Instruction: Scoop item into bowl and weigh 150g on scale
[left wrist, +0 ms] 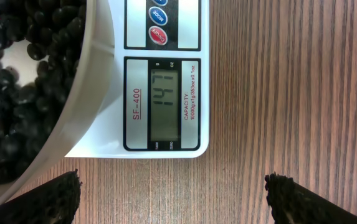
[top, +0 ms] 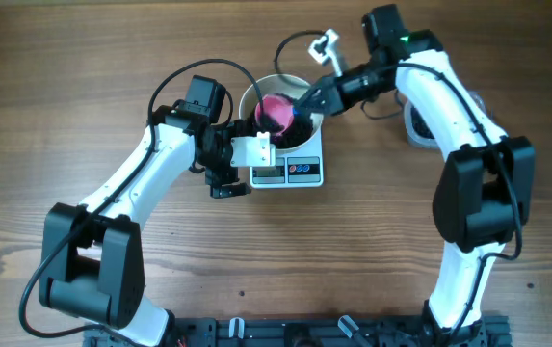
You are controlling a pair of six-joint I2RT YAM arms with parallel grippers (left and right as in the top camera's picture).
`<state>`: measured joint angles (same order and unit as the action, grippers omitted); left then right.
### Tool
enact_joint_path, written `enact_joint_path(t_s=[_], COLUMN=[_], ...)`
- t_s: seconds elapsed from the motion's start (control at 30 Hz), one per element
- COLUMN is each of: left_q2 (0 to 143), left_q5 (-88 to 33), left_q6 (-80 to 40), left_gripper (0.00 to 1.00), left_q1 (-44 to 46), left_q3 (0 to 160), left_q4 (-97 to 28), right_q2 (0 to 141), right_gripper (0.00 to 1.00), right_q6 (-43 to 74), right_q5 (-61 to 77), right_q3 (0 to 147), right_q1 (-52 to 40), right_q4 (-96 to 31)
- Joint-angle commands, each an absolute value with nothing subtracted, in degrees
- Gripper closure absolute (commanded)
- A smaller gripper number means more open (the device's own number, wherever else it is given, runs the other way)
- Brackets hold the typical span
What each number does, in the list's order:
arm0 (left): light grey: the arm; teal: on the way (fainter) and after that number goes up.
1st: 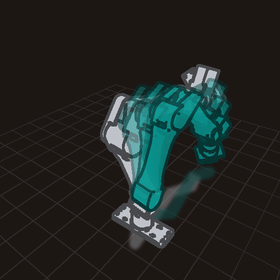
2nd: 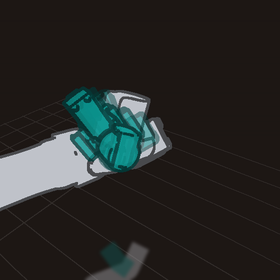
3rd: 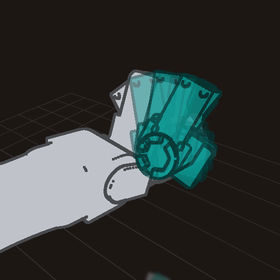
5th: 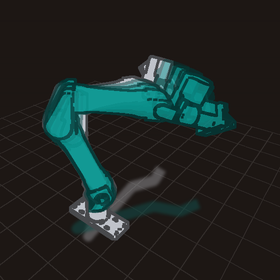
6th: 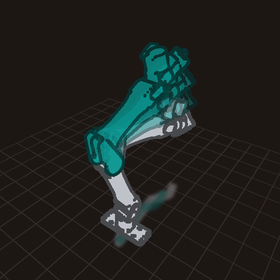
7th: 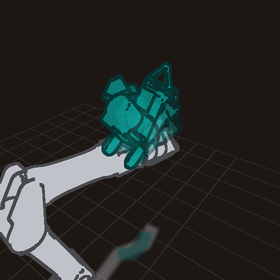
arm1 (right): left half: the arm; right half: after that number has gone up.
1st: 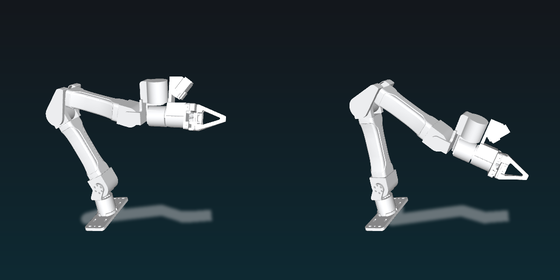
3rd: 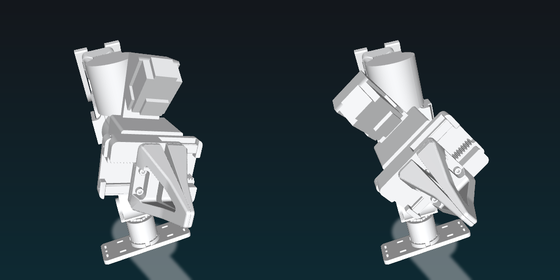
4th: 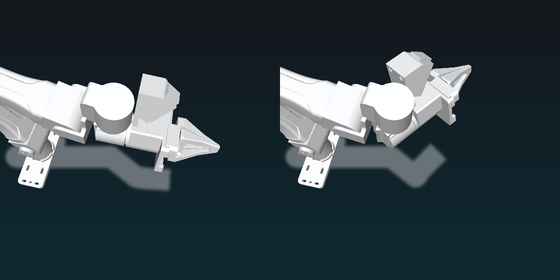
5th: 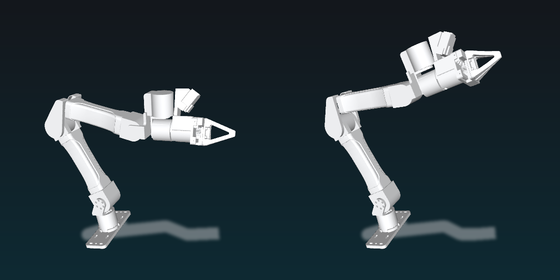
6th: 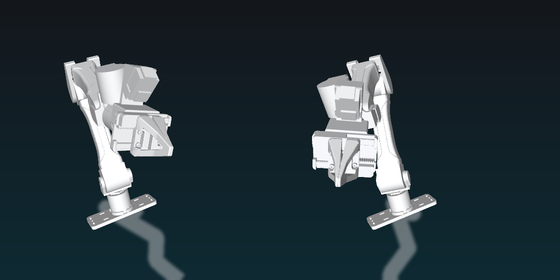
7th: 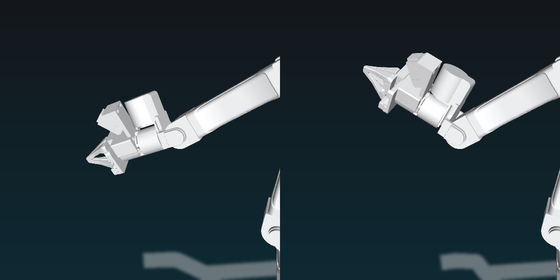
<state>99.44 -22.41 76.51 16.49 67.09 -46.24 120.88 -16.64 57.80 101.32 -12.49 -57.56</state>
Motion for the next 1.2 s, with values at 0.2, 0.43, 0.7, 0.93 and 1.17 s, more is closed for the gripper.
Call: enact_joint_path(t_s=[0.2, 0.43, 0.7, 0.93, 1.17], left_q2=[100.03, 100.03, 100.03, 100.03, 100.03], left_q5=[-23.55, -23.55, -23.55, -23.55, -23.55], left_q6=[77.58, 77.58, 77.58, 77.58, 77.58], left_gripper=[0.0, 0.0, 0.0, 0.0, 0.0], left_q1=[16.34, 16.34, 16.34, 16.34, 16.34], left_q3=[66.59, 66.59, 66.59, 66.59, 66.59], left_q4=[-46.24, -46.24, -46.24, -46.24, -46.24], right_q2=[121.62, 121.62, 121.62, 121.62, 121.62], right_gripper=[0.96, 0.96, 0.96, 0.96, 0.96], right_q6=[-5.93, -2.35, -2.33, -3.29, -9.23], right_q5=[64.73, 48.38, 43.22, 54.26, 57.06], right_q3=[100.86, 100.92, 100.92, 100.92, 100.9], right_q1=[-7.79, -7.79, -7.79, -7.86, -10.2], right_q4=[-50.22, -50.17, -44.75, -45.71, -56.42])
